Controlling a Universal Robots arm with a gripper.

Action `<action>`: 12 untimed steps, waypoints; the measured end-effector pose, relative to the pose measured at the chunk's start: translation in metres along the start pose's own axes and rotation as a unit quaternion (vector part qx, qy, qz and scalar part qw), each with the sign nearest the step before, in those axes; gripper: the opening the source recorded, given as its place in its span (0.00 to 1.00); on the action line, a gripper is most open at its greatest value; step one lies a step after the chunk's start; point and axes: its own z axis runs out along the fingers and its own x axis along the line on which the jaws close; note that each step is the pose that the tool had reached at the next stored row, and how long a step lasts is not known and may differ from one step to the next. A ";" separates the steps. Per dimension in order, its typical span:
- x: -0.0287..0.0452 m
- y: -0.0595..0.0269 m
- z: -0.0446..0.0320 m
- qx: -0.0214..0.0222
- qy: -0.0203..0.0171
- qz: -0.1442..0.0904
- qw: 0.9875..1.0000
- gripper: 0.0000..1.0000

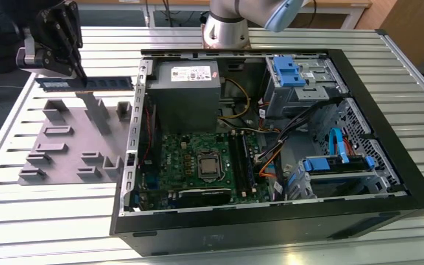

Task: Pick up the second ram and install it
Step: 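Pick up the second ram and move it above second insertion slot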

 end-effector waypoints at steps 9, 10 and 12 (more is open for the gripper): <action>-0.0001 -0.0064 -0.0001 0.000 0.000 0.000 1.000 0.14; -0.0001 -0.0070 -0.0001 0.000 0.000 0.000 1.000 0.14; -0.0002 -0.0083 -0.0001 0.000 0.000 0.000 1.000 0.14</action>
